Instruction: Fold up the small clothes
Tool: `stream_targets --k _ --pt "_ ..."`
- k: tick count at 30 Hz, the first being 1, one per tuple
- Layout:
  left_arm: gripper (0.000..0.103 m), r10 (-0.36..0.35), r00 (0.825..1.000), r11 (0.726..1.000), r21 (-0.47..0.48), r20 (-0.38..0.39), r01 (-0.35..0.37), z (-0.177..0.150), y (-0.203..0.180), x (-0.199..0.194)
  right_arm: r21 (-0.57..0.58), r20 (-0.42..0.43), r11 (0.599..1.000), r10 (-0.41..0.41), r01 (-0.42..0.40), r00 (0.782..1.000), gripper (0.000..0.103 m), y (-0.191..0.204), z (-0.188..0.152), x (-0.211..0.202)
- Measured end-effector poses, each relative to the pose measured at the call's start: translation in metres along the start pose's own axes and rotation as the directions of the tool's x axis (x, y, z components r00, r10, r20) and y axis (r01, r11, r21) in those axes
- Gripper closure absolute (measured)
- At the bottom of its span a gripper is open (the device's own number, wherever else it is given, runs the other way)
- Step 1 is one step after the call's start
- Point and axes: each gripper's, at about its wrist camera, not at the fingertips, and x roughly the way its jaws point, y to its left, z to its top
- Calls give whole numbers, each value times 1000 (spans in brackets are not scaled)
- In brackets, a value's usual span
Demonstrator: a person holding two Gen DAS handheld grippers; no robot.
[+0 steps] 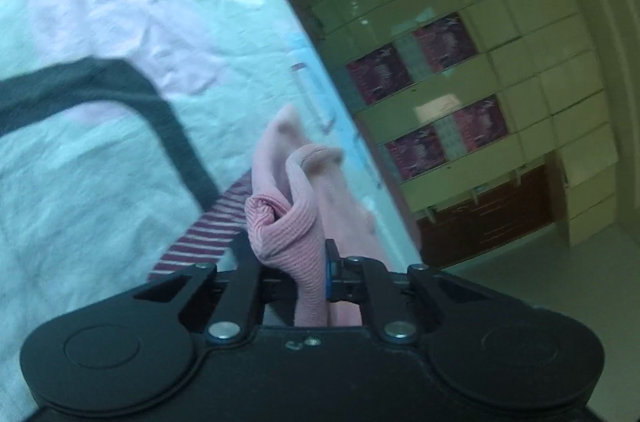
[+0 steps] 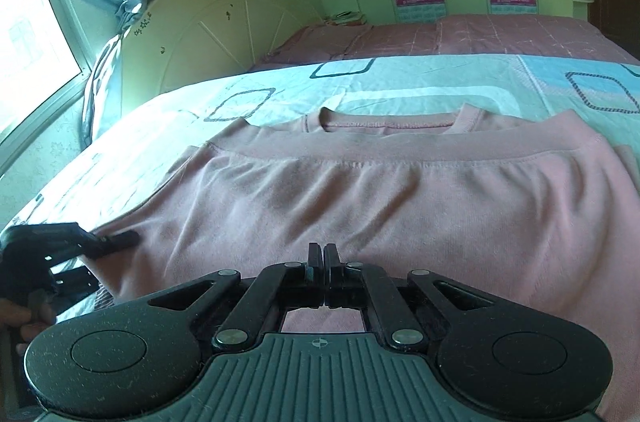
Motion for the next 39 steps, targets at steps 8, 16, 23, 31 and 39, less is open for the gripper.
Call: stream_targets --k 8,16,23,31,39 --pt "95 35 999 998 57 -42 -32 -3 8 13 -15 -58 998 -54 54 997 103 -9 -10 27" --pt "95 42 998 995 96 -36 -39 -2 -9 9 80 -30 996 -26 29 999 103 -17 -10 32" --pt "95 -5 998 938 345 -65 27 -22 -118 17 187 49 982 -1 -8 999 103 -43 -4 -1" --pt "94 40 959 746 647 -279 157 -155 -262 91 419 232 907 -163 53 959 103 -175 -9 -147" --pt "49 119 897 677 696 -425 240 -235 -283 125 496 192 868 -141 28 971 25 -257 -32 -219"
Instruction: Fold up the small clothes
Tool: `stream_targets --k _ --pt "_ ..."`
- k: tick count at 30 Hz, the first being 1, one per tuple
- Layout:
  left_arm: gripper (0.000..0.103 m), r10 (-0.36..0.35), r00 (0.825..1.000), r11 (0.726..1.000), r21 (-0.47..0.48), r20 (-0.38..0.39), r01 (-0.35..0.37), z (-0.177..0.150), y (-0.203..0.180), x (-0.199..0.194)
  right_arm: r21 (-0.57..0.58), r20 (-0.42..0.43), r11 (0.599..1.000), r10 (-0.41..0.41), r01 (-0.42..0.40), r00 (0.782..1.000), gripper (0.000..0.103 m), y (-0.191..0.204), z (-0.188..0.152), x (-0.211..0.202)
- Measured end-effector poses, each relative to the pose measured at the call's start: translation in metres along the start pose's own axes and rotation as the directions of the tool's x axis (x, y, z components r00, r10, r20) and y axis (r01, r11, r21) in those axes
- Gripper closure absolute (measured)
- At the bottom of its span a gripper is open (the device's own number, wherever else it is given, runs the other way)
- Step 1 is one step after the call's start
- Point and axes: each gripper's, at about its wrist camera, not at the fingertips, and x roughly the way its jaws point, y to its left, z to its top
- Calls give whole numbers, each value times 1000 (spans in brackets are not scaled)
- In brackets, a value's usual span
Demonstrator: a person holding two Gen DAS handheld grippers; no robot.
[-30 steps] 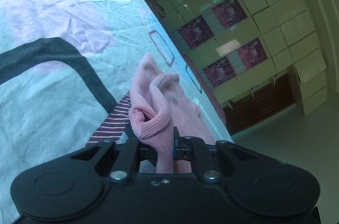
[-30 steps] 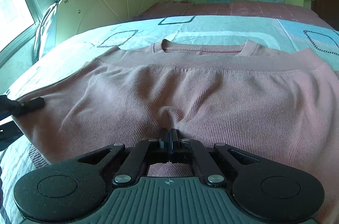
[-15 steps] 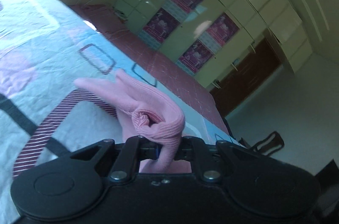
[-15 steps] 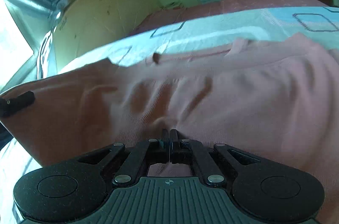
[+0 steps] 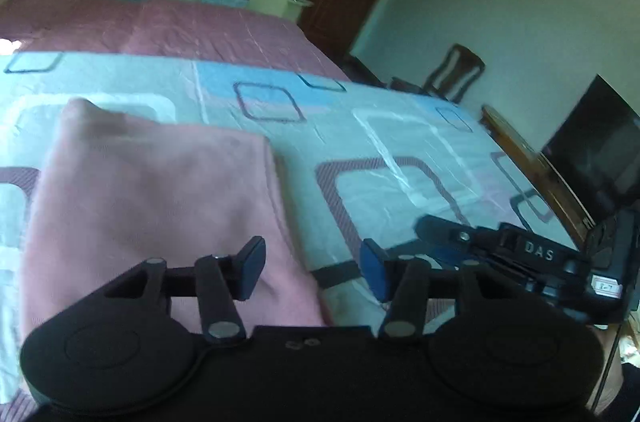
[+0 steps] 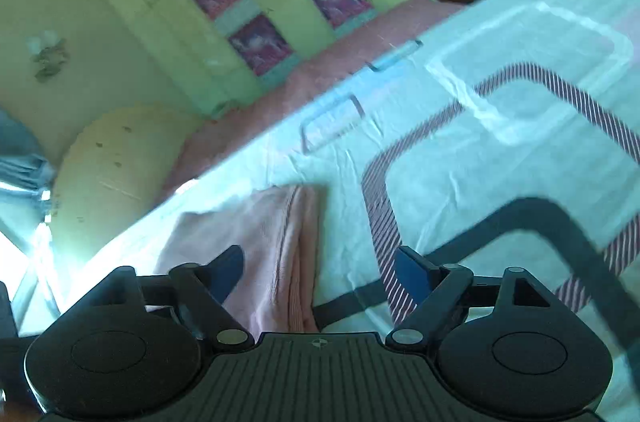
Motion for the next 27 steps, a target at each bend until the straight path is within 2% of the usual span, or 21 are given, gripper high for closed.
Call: stream_targets --k 1,3,5,8,11,13,17,20,24,27 --pt "45 43 999 999 -2 31 -43 1 13 -10 14 -16 1000 23 -23 1000 38 -3 1 0" --pt "47 136 990 990 -40 46 -135 8 45 -22 33 -58 996 86 -84 995 50 -3 1 9" --pt "56 202 979 976 -93 27 -199 11 79 -28 23 -115 991 136 -135 984 56 11 -4 28" --pt "59 254 967 954 -165 -6 -251 14 121 -35 0 -188 986 164 -167 969 58 27 -13 56" --pt "60 211 975 956 -194 -74 -221 7 145 -25 -5 -248 987 152 -158 957 58 33 -20 83" --pt "58 205 973 957 -185 -102 -222 -2 151 -18 -16 -286 989 135 -146 949 58 35 -25 99" --pt "58 189 978 954 -221 -92 -205 -18 162 -16 -72 -303 990 97 -124 948 58 42 -28 108" --pt "58 167 982 960 -212 -85 -181 -20 165 -13 -157 -313 985 16 -69 949 58 48 -32 115" --pt "57 137 986 970 -190 -92 -153 -20 171 -10 -170 -307 985 -14 -40 952 58 54 -33 111" --pt "55 122 987 972 -190 -101 -139 -21 174 -6 -91 -333 994 29 -63 942 58 46 -36 116"
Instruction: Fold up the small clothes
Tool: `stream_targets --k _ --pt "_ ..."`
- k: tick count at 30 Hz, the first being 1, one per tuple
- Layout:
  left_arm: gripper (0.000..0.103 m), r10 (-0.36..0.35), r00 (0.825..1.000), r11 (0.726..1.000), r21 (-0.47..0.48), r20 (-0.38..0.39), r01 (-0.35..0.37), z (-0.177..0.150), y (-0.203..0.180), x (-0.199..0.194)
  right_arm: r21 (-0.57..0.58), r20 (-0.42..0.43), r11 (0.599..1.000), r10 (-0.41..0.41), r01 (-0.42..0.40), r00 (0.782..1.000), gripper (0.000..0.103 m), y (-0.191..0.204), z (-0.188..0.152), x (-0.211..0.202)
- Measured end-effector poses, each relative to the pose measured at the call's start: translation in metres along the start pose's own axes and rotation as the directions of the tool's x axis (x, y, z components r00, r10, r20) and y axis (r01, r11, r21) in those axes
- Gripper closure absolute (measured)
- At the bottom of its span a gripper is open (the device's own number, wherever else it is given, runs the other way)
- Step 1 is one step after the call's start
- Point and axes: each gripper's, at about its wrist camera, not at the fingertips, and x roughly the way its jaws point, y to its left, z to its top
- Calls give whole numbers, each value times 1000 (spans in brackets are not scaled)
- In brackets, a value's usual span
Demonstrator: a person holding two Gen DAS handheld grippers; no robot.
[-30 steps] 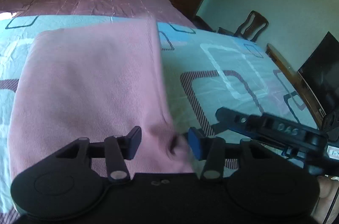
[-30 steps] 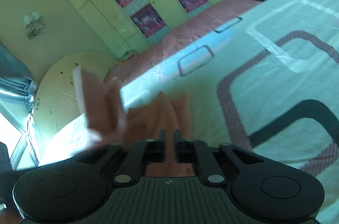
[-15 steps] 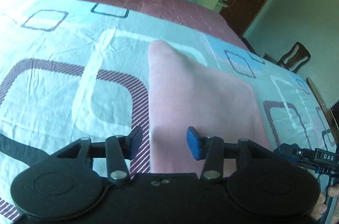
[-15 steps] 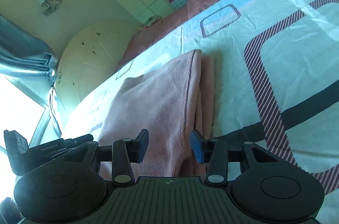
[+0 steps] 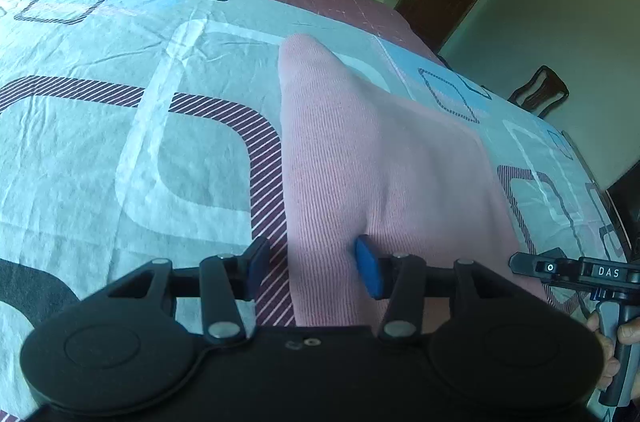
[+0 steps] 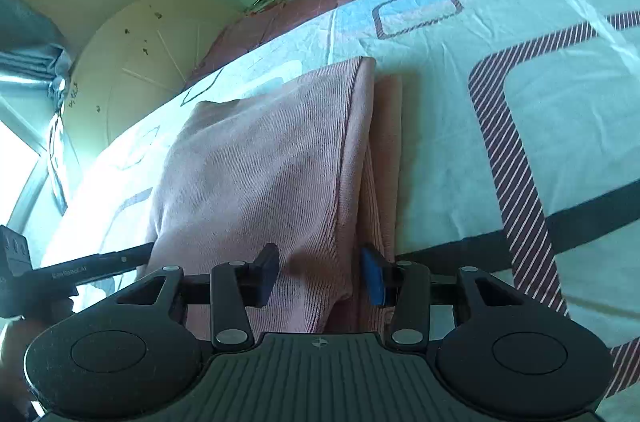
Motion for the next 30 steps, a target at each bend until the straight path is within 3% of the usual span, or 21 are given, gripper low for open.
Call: stream_targets --k 2,3,4,5,8,10,13,16,17,20,22,24,27,30 --pt "54 -5 1000 1000 0 -4 5 0 1 3 -23 -7 1000 0 0 1000 58 7 1 6" --pt "54 -6 1000 1000 4 -3 6 1 1 3 -49 -5 999 -10 9 1000 64 11 0 7" --pt "54 -7 1000 1000 8 -4 7 1 0 3 -76 -5 997 -30 30 1000 80 15 0 11" --pt "56 -11 1000 1000 13 -2 11 1 0 2 -89 -4 995 -40 40 999 85 17 0 13" --pt "68 -28 1000 999 32 -3 28 4 -3 -1 -112 3 993 -48 48 999 91 21 1 12" --pt "70 -24 1000 998 51 -3 24 8 -9 -5 -123 12 991 -48 49 999 92 25 2 0" --pt "71 -41 999 992 115 -25 44 13 -30 -15 -138 41 988 -60 65 997 92 23 5 -25" --pt "67 74 995 965 256 -69 -54 8 -53 -2 -112 -27 991 -70 67 997 92 8 7 -16" --pt "64 102 992 960 270 -72 -79 5 -54 4 -99 -52 993 -68 63 996 92 3 5 -7" --pt "58 99 991 969 235 -87 -77 6 -47 7 -99 -54 993 -70 64 996 92 3 3 -3" --pt "45 113 990 969 232 -89 -90 7 -42 6 -94 -55 994 -67 62 996 92 1 3 -6" --pt "47 79 995 976 210 -64 -64 11 -38 -5 -93 -23 994 -68 66 997 90 3 7 -16" --pt "48 1 998 975 222 61 -15 29 -40 -26 -126 141 986 -94 112 985 70 12 19 -42" --pt "49 -50 996 955 296 79 24 54 -54 -9 -173 156 975 -115 142 981 70 23 43 -29"
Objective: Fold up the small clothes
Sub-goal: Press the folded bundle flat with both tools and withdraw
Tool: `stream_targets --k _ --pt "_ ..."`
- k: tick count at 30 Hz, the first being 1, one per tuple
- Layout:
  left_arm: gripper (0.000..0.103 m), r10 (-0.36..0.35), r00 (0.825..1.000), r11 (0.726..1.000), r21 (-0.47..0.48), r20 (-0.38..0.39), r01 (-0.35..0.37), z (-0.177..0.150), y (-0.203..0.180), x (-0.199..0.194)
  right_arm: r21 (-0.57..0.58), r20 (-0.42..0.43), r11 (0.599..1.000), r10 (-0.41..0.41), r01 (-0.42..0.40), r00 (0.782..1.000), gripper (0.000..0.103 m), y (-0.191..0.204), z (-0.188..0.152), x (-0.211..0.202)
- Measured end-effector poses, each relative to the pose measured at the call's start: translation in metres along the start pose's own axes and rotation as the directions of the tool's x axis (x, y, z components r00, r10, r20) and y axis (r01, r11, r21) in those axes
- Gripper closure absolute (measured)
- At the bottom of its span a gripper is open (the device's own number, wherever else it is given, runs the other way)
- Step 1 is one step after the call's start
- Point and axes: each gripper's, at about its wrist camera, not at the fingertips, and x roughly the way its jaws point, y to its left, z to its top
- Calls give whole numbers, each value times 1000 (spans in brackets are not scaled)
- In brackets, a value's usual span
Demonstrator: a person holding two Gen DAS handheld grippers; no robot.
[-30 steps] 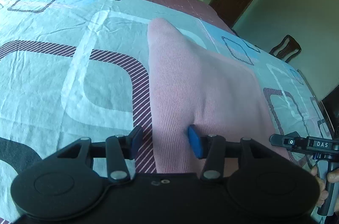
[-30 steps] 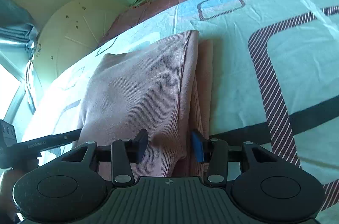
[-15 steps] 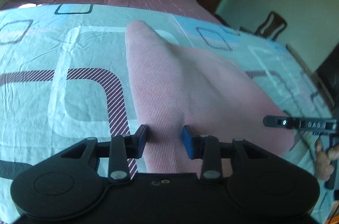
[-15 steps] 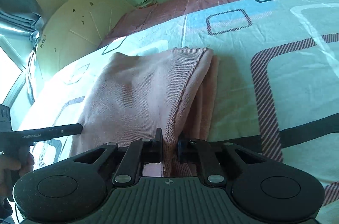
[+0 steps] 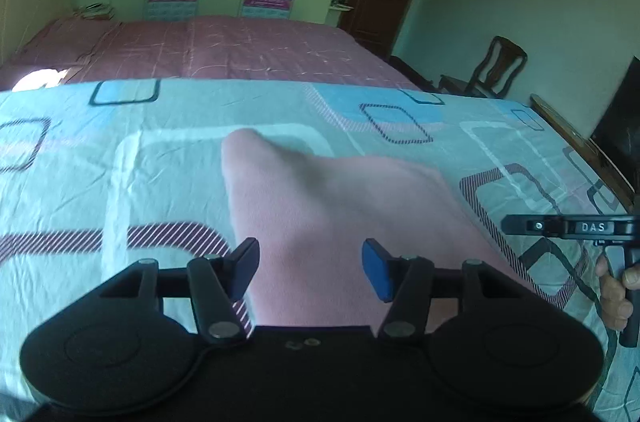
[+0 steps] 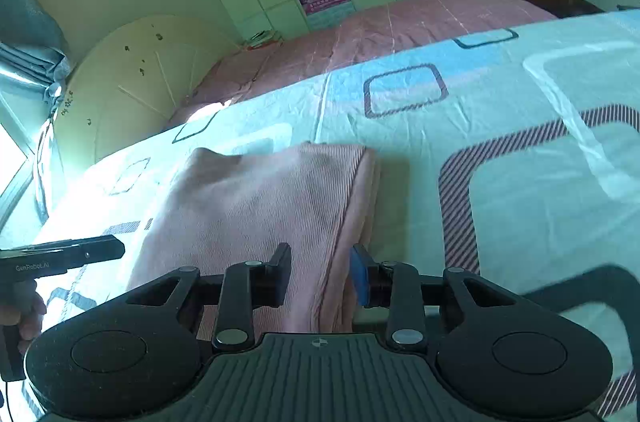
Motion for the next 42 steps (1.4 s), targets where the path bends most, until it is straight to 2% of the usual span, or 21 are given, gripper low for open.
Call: stream_targets --k 4,5,7,10,14,16,18,19,20,21,23,26,30,33,34,36,37,38,40,41,42 --pt "49 -36 999 997 62 -40 39 20 -6 53 -83 -42 996 -45 41 998 70 10 24 48" --pt "49 -35 998 996 75 -48 39 20 -6 64 -109 -66 991 -79 72 995 70 9 25 61" --pt "49 -4 993 998 66 -115 12 12 -4 88 -146 -143 976 -183 162 973 70 -1 21 86" --pt "48 -23 996 997 67 -91 29 13 -2 83 -70 -153 991 -127 117 980 70 -25 19 84" --pt "50 -26 999 999 34 18 26 29 13 70 -117 -20 989 -98 95 995 70 -12 29 60" --pt "50 -6 1000 1000 5 18 6 42 21 81 -137 20 987 -86 88 996 70 -1 38 66" --pt "51 47 998 999 7 -38 -46 51 27 103 -155 -7 984 -94 92 996 70 3 44 83" --pt "51 74 991 997 12 -114 -73 49 30 119 -165 -57 978 -135 124 989 70 3 45 99" --pt "47 64 979 998 -5 -191 -66 44 35 133 -181 -100 971 -178 158 979 70 1 42 112" --pt "47 57 985 998 -22 -161 -61 40 39 133 -183 -91 970 -178 159 980 70 -1 40 115" --pt "48 59 987 997 -33 -152 -64 39 40 130 -167 -92 974 -169 152 981 70 -6 40 111" --pt "51 77 993 997 5 -89 -76 32 29 103 -166 -53 974 -167 156 985 70 -2 38 90" --pt "51 75 997 996 51 -20 -74 15 13 65 -183 -24 982 -59 54 998 70 18 25 60" --pt "51 11 1000 999 -32 -9 -11 -1 12 40 -208 -45 978 20 -29 999 70 39 9 48" --pt "51 -1 1000 1000 -24 -20 1 -10 8 34 -223 -60 974 27 -40 998 70 44 3 47" --pt "49 54 996 998 42 -68 -51 -25 -1 37 -281 -117 959 -18 -16 993 70 51 -12 54" --pt "49 74 994 996 63 -78 -69 -34 -4 38 -318 -159 947 -86 31 984 70 52 -22 65" --pt "46 81 995 995 66 -63 -76 -39 -5 39 -331 -149 942 -98 43 984 70 50 -30 69" --pt "44 78 994 997 5 -71 -77 -36 2 39 -322 -131 945 -106 59 986 70 53 -31 67" --pt "46 72 995 997 -37 -71 -75 -34 5 33 -314 -124 947 -112 68 986 70 56 -30 64" --pt "47 73 995 996 -40 -62 -76 -33 3 27 -306 -113 950 -99 60 989 70 60 -30 57"
